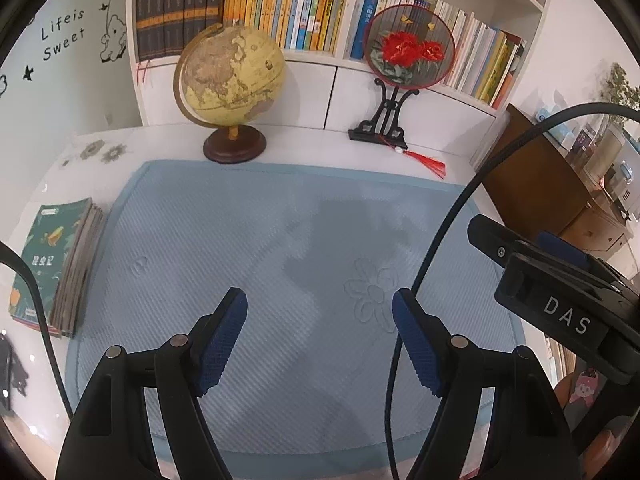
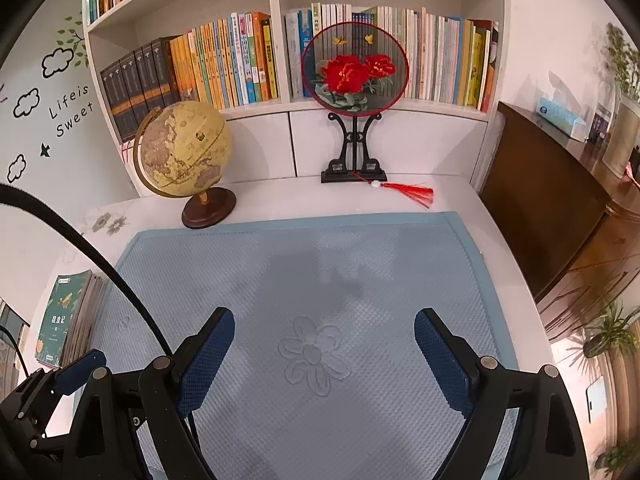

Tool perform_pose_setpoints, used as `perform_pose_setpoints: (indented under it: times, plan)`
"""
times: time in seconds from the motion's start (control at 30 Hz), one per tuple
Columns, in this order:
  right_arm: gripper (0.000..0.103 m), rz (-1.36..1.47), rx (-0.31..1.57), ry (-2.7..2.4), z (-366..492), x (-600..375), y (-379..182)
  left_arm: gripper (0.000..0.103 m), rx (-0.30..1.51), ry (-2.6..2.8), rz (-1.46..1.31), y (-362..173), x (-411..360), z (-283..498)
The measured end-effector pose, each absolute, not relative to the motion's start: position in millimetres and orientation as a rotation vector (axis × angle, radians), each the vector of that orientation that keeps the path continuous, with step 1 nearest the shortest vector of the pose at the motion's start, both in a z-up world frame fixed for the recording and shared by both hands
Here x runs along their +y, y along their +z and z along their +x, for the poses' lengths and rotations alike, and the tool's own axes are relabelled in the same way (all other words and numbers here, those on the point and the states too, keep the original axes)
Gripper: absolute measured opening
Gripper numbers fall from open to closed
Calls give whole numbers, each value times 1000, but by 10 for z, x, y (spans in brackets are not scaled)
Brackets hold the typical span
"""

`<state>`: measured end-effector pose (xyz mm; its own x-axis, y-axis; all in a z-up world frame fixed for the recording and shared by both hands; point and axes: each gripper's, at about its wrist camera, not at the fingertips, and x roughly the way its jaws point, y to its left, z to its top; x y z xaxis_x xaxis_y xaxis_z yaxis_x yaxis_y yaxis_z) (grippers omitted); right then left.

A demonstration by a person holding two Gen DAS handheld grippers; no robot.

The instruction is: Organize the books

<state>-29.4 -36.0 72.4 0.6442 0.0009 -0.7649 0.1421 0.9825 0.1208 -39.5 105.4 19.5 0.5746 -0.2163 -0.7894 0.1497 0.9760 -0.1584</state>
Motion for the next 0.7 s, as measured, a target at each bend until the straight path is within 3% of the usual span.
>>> perform_pose_setpoints:
  times: [0.7]
  plan:
    - [90,180,865,-83,-438,-346,737,76,965,-131,-14,152,1180,-410]
